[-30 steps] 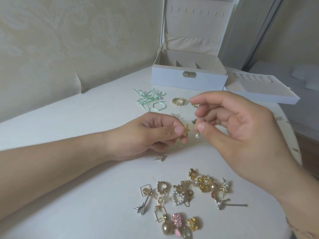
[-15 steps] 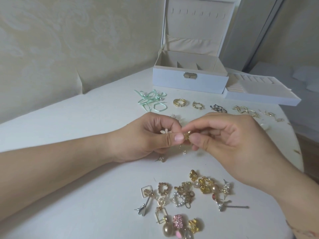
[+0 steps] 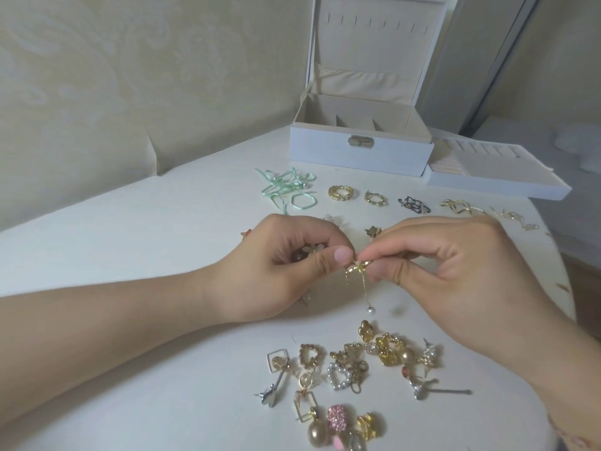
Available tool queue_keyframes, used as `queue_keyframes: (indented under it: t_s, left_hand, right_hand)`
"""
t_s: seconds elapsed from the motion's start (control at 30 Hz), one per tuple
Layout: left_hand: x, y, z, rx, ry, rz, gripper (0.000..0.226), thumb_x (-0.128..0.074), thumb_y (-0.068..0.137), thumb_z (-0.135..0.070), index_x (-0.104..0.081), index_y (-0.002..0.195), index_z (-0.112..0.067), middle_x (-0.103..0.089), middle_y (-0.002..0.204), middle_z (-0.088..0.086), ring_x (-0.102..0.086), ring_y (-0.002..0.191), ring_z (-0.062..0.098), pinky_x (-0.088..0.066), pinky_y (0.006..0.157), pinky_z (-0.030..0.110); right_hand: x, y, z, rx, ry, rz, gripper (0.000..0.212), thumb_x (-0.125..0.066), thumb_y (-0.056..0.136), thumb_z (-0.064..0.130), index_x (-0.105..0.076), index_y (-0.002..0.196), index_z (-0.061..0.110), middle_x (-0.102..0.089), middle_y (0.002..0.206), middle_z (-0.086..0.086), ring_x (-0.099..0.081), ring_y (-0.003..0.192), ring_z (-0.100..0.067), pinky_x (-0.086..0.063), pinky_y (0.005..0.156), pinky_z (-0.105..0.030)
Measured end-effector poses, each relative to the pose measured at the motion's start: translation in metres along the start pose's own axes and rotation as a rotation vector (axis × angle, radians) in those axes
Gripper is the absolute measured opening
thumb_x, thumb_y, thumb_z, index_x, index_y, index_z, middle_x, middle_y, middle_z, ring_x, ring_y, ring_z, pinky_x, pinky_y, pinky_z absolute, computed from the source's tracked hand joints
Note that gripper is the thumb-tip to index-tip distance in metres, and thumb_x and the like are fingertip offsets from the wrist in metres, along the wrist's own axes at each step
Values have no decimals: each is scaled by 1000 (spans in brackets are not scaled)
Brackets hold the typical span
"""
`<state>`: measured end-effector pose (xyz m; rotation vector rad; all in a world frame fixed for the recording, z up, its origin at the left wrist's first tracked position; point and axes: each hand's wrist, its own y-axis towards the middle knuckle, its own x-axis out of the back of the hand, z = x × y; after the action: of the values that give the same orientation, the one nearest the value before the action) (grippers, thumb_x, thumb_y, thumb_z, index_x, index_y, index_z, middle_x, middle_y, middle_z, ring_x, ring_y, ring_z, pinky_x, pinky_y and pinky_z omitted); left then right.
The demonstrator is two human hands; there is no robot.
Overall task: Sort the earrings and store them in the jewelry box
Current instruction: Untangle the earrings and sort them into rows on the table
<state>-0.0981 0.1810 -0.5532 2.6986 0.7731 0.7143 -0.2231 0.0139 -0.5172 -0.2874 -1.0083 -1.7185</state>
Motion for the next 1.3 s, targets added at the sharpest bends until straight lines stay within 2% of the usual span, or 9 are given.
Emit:
queue_keyframes:
  t_s: [0.07,0.17,0.3,0.5,0.6,0.7,0.87,1.1,1.3]
  left_hand:
    - [-1,-1,-2,-28,5,-4,28,-51,95,-36,-64,85,-14,-52,66,13,-39,55,30,-32,50,37]
    - [-2,-1,-2,-46,16,-11,28,-50,96,-36,-63,89,-13,-51,67,15,-38,57,34,-33,52,44]
    - [-3,-3,-5,-77,22,-32,26,-50,96,-33,-62,91,-11,-45,62,5,-32,53,21,-28,49,32]
    - [-3,-4,-9,-153,117,-42,14,-48,98,-24,-55,98,-12,-44,62,-14,-34,49,17,-30,49,24]
    - [-4,-5,-9,-155,93,-25,11,-49,98,-21,-53,100,-11,-46,64,-18,-34,49,17,-30,48,24]
    - [-3,-5,-10,-186,113,-17,6,-52,97,-20,-53,98,-14,-48,66,-17,-38,50,19,-32,48,27]
    - [-4,-5,-12,-201,119,-74,3,-58,93,-17,-55,93,-17,-54,63,-4,-40,49,20,-35,46,27]
    - [-5,-5,-12,-187,117,-106,4,-59,92,-21,-55,91,-19,-62,63,-5,-47,49,11,-37,50,19]
    - [-4,-4,-13,-178,82,-85,7,-56,93,-19,-55,91,-13,-61,67,-15,-49,52,4,-37,54,14]
  right_hand:
    - [-2,-1,-1,56,-41,-24,17,-80,74,11,-78,80,26,-72,72,12,-68,68,-7,-52,66,-21]
    - [-4,-1,-1,128,-80,-89,8,-75,74,17,-78,81,20,-72,71,9,-67,66,-7,-51,63,-22]
    - [-6,-3,-4,237,-164,-124,6,-74,79,14,-77,82,11,-72,75,2,-64,63,-14,-49,61,-27]
    - [-8,-5,-4,314,-255,-210,5,-74,81,6,-77,84,7,-72,81,0,-63,72,-8,-50,69,-19]
    - [-11,-7,-1,207,-153,-223,8,-77,80,7,-76,83,14,-72,80,8,-66,73,-7,-51,71,-17]
    - [-16,-9,3,-52,227,-176,23,-80,77,7,-74,89,26,-74,81,7,-71,79,-11,-55,77,-21]
    - [-17,-5,10,-280,599,-107,28,-70,78,-9,-66,90,16,-75,77,-8,-72,67,-18,-56,67,-24]
    - [-15,-5,10,-384,738,-20,8,-70,77,-3,-71,77,5,-72,75,-21,-72,69,-30,-58,66,-31]
    - [-16,-3,14,-408,778,1,22,-81,56,6,-72,75,6,-75,79,-15,-74,72,-24,-57,65,-23]
